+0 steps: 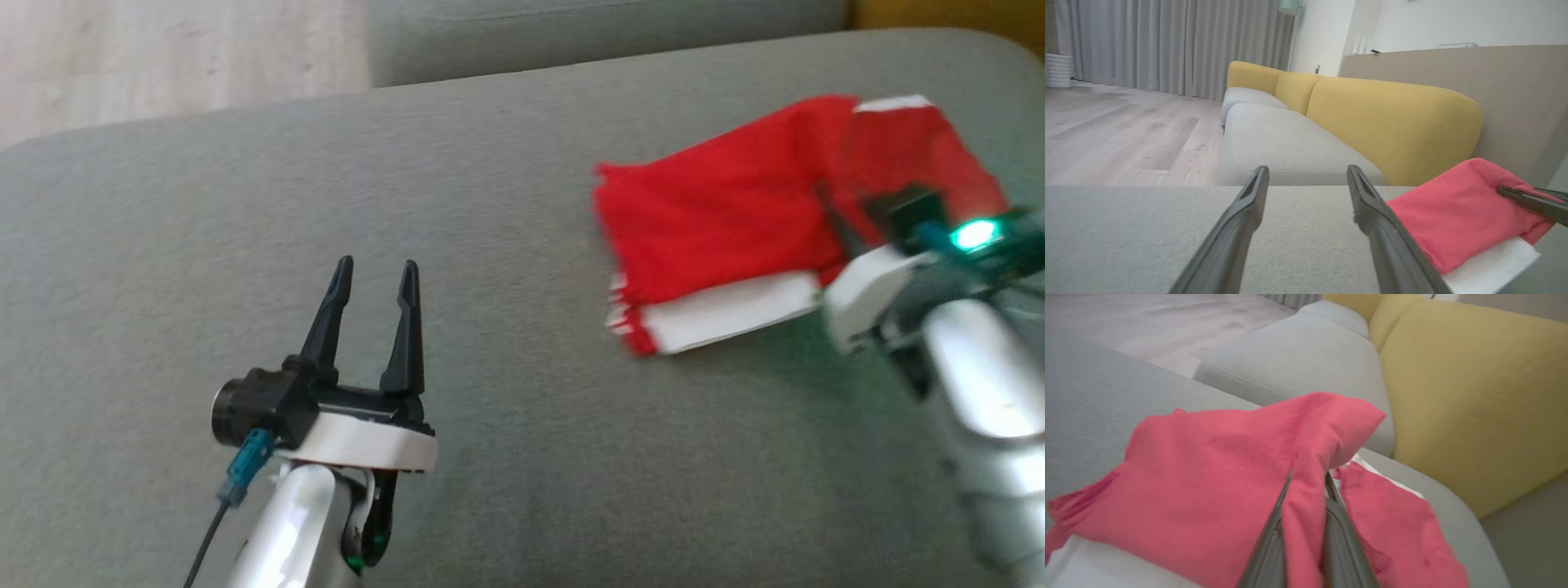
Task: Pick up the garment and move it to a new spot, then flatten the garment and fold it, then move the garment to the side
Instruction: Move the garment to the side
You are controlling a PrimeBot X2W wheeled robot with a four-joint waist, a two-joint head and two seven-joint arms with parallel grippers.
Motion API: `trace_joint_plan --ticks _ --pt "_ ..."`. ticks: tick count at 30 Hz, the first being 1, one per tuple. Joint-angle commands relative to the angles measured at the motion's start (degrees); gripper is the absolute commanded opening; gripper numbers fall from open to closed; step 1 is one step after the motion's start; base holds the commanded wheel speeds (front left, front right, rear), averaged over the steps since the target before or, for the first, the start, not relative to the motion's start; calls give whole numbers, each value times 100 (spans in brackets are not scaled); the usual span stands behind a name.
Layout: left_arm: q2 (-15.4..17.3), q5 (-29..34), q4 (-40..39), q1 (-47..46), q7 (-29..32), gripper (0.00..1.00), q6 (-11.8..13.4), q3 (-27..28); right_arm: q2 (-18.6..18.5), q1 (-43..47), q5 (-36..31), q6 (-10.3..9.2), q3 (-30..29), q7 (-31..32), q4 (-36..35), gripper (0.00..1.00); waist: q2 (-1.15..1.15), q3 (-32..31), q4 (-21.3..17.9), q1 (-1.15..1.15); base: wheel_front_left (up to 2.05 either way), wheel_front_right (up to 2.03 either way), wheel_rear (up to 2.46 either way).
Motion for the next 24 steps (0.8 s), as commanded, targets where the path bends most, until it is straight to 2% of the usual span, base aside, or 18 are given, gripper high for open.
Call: trace_joint_plan --ticks 1,7,13,20,24 --pt "44 17 -220 -218 -29 100 43 154 -191 -195 102 -5 113 59 -296 0 0 97 -164 1 0 0 0" --pt "44 163 -261 -456 -29 100 -41 214 -1086 -492 320 -5 103 313 -699 0 0 678 -229 1 0 0 0" --pt "59 350 -193 -700 -29 100 -224 454 -1619 -934 79 -5 -157 466 -610 0 0 1199 -188 1 0 0 0" --pt "59 456 -169 -834 -29 100 -345 590 -1865 -1176 -284 -5 -633 586 -311 0 0 1420 -112 1 0 0 0" --pt "57 495 -169 -869 -29 100 -390 671 -1862 -1184 -420 -5 -918 700 -105 0 0 1493 -75 1 0 0 0"
